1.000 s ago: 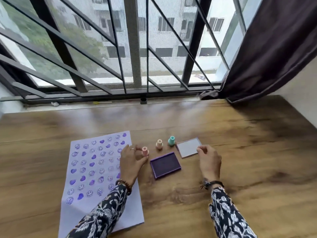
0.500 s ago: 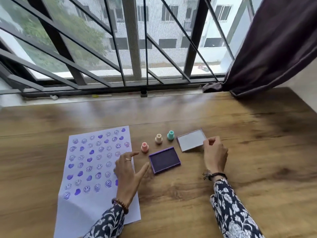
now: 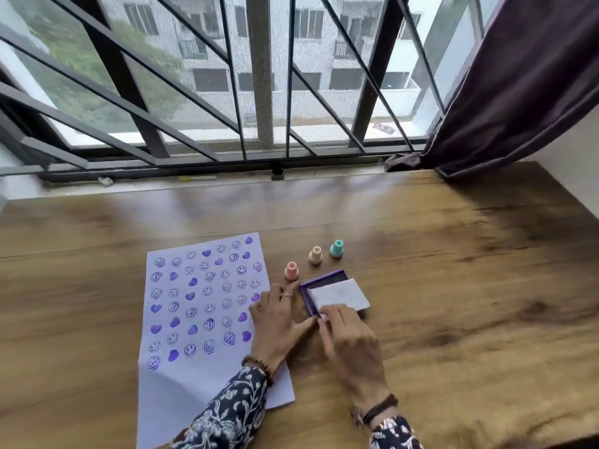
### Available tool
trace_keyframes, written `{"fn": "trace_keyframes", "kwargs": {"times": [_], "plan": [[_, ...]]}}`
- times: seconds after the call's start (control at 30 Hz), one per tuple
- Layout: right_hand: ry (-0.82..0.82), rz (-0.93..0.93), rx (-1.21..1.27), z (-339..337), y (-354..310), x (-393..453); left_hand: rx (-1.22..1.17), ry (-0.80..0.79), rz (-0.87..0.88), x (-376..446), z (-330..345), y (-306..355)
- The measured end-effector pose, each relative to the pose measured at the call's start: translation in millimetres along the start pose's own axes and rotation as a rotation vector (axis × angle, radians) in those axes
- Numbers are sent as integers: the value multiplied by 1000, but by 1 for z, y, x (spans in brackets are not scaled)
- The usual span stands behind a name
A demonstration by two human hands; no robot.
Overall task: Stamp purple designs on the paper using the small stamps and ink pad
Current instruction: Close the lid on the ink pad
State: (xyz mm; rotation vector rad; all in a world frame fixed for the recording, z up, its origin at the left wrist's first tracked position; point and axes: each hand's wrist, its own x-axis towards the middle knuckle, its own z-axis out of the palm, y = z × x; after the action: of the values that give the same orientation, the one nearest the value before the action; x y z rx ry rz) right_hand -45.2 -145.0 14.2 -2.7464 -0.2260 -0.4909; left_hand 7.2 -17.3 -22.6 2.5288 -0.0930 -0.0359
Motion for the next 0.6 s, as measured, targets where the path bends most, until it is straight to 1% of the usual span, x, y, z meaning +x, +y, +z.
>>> {"fn": "trace_keyframes", "kwargs": {"times": [0.07,0.17,0.23,0.4,0.5,0.6], "plan": [[-29,133,86,5,-1,0,15,-17,12,2,0,-3],[-79,432,138,11,5,8,-6,-32,13,3,-1,-5],[-126,553,174,13,7,14,-24,-50,15,5,-3,-5],[-114,619,246,14,0,18,-34,-114,42,9,-5,-8],[-125,626,240,15,-10,18,-66,-134,64,9,-6,-11],[-135,670,218,16,-17,21,-84,-158,74,10,-6,-13]]}}
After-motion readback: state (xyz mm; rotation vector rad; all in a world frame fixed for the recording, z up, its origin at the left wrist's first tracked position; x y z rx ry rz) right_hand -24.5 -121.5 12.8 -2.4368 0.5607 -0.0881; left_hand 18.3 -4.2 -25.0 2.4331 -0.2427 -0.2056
